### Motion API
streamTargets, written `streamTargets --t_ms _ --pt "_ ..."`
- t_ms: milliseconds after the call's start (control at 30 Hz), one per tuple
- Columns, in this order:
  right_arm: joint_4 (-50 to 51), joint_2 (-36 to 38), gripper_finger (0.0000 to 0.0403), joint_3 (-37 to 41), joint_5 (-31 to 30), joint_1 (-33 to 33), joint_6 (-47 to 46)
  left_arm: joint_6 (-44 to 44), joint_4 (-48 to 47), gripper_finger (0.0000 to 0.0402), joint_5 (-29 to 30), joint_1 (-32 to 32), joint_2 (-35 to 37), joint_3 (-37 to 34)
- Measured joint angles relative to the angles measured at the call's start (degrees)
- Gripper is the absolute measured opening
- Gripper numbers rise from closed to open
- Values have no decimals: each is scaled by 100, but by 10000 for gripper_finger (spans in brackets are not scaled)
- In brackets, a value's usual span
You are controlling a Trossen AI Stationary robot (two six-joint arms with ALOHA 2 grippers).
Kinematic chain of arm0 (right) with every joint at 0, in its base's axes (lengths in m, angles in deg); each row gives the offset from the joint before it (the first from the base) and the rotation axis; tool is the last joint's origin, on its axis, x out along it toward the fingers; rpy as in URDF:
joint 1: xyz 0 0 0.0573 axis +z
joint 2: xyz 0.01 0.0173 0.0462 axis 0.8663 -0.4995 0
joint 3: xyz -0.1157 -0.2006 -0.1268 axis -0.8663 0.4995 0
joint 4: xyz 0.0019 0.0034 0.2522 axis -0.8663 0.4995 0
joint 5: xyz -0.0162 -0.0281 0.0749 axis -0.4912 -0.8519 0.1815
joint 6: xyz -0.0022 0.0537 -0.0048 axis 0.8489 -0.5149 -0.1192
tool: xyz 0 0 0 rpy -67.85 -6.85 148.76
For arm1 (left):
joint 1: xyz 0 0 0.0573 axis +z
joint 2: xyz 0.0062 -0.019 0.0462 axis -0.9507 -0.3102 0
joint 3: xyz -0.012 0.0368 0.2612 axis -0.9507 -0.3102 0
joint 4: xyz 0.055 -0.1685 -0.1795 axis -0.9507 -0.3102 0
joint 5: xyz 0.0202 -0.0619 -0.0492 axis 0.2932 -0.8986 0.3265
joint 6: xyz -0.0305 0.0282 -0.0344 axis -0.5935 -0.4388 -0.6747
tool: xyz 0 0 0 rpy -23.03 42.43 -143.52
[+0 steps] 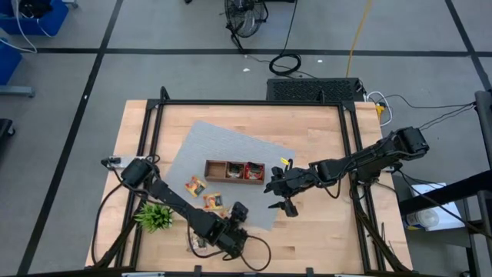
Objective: Pick & Place Tea
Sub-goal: Put the brown tea bag into the wooden organizer
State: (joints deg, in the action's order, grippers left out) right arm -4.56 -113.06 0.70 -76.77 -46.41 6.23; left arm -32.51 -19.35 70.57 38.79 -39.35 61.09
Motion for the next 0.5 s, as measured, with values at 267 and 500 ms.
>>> streamTargets --t_ms 267,500 --pt "-22 0 263 0 0 0 47 -319 -74 285 27 20 -276 25" --pt "-17 0 263 0 2 0 13 -397 -280 285 389 21 -274 9"
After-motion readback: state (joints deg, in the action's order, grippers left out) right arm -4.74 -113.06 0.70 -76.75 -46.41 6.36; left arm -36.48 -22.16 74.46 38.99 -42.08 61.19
